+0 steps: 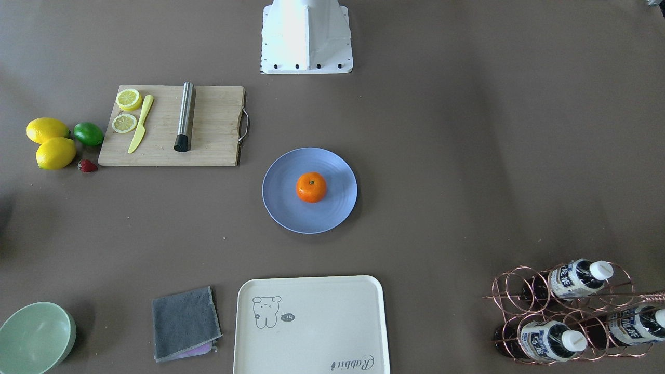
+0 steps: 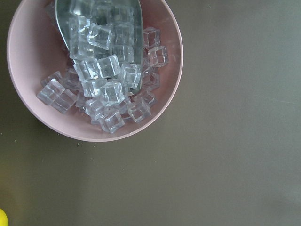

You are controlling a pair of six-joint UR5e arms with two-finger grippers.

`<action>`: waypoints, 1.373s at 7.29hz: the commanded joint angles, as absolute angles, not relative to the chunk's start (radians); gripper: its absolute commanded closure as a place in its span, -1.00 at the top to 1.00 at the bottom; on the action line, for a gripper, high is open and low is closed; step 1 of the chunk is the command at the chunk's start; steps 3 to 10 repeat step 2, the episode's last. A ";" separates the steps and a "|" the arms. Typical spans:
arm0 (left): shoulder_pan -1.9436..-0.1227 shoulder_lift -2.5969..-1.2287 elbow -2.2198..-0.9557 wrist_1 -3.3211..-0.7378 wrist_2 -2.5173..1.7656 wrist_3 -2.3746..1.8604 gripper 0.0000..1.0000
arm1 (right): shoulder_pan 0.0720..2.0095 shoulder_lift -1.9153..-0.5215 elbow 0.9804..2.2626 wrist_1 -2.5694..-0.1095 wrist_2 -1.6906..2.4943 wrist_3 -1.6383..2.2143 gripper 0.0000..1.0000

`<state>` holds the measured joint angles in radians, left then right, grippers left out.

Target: Pick orange to plate

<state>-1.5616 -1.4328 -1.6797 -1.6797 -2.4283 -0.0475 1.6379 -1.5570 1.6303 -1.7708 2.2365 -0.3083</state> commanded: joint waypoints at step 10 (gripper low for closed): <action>-1.562 -1.431 -1.677 -1.678 -2.433 -0.049 0.97 | 1.638 -1.557 1.632 -1.766 2.237 -0.308 1.00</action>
